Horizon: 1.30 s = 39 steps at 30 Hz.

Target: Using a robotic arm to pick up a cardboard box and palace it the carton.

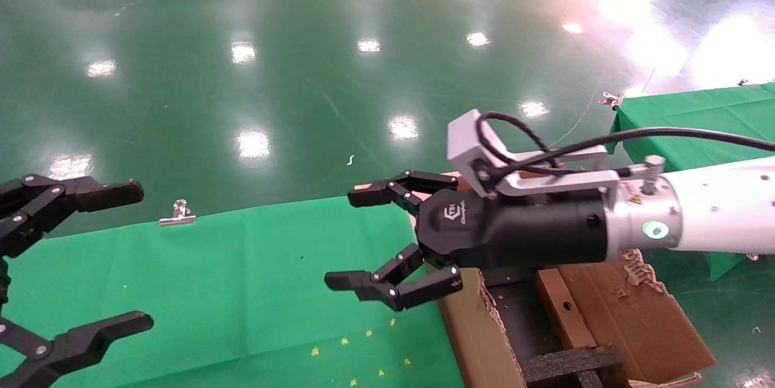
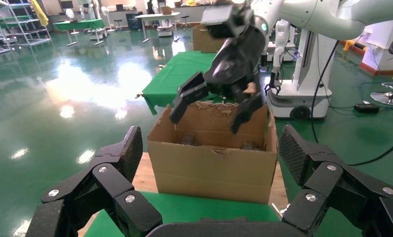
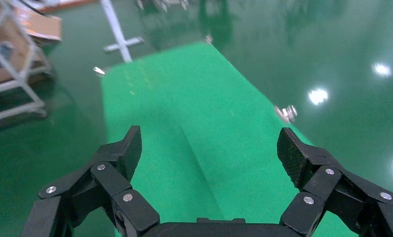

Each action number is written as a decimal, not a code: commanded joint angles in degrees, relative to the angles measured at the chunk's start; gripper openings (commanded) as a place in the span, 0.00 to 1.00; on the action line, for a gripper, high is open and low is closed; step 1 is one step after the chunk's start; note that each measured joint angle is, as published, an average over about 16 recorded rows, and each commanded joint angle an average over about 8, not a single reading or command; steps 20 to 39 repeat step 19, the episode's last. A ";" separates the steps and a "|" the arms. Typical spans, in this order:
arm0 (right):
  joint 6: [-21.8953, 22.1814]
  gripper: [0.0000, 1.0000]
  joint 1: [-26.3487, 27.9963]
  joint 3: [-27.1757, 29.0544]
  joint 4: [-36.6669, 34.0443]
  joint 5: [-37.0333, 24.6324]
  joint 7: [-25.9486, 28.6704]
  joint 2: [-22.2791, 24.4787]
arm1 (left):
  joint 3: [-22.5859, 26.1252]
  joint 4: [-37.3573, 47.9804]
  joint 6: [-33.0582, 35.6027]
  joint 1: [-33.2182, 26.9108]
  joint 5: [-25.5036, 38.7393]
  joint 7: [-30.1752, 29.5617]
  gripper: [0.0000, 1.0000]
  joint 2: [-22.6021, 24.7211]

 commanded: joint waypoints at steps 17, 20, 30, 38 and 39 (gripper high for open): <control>-9.18 1.00 -8.14 12.67 -0.84 12.04 -15.11 -1.20 | 0.00 0.02 -0.02 0.02 -0.04 0.01 1.00 -0.01; -9.10 1.00 -8.07 12.53 -0.84 11.94 -14.97 -1.20 | 0.00 0.02 -0.02 0.02 -0.04 0.01 1.00 -0.01; -9.10 1.00 -8.07 12.53 -0.84 11.94 -14.97 -1.20 | 0.00 0.02 -0.02 0.02 -0.04 0.01 1.00 -0.01; -9.10 1.00 -8.07 12.53 -0.84 11.94 -14.97 -1.20 | 0.00 0.02 -0.02 0.02 -0.04 0.01 1.00 -0.01; -9.10 1.00 -8.07 12.53 -0.84 11.94 -14.97 -1.20 | 0.00 0.02 -0.02 0.02 -0.04 0.01 1.00 -0.01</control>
